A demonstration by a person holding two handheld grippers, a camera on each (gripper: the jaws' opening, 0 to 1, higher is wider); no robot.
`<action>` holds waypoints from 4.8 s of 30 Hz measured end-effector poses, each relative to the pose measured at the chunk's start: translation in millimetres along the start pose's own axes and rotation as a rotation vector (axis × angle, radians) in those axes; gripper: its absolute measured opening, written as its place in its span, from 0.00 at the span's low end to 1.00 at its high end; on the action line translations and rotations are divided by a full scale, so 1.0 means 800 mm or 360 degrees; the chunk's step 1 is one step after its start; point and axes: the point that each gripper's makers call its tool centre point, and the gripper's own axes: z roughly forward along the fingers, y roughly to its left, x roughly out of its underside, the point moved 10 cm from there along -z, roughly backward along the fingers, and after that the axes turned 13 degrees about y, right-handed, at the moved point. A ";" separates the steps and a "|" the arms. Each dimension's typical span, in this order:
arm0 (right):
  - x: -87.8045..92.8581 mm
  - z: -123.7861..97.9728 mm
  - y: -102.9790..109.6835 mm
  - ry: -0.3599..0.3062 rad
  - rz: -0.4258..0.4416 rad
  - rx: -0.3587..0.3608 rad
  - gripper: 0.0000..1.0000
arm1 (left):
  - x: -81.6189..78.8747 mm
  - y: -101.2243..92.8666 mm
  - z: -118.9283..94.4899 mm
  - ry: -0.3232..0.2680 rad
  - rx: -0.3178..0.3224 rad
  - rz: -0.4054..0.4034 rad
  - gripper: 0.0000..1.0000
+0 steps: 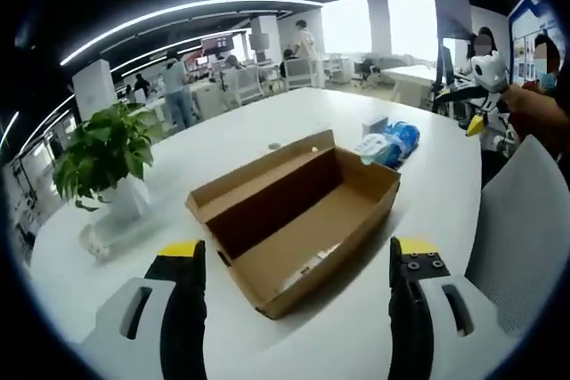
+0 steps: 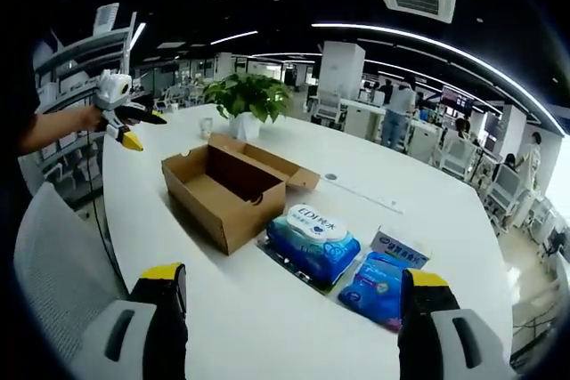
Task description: Operate the shoe box by opening the lid, removing the specified soft item, and placing it in the target area until the item is outside and the box remains undamaged.
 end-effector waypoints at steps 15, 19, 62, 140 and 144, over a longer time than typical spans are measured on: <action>0.026 -0.003 0.032 0.0056 -0.0004 0.0020 1.00 | -0.021 0.029 0.048 0.0180 0.0104 0.0225 0.72; 0.036 -0.005 0.037 0.0071 0.0020 0.0008 1.00 | -0.029 0.035 0.061 0.0213 0.0152 0.0271 0.71; 0.061 -0.030 0.058 -0.0010 0.0146 -0.0030 1.00 | -0.040 0.011 0.215 0.1019 0.0727 0.1131 0.51; 0.062 -0.024 0.055 -0.0013 0.0189 0.0008 0.96 | 0.009 0.004 0.220 0.1064 0.0691 0.1279 0.22; 0.063 -0.025 0.055 -0.0020 0.0191 0.0001 0.96 | 0.009 0.004 0.220 0.1062 0.0695 0.1270 0.21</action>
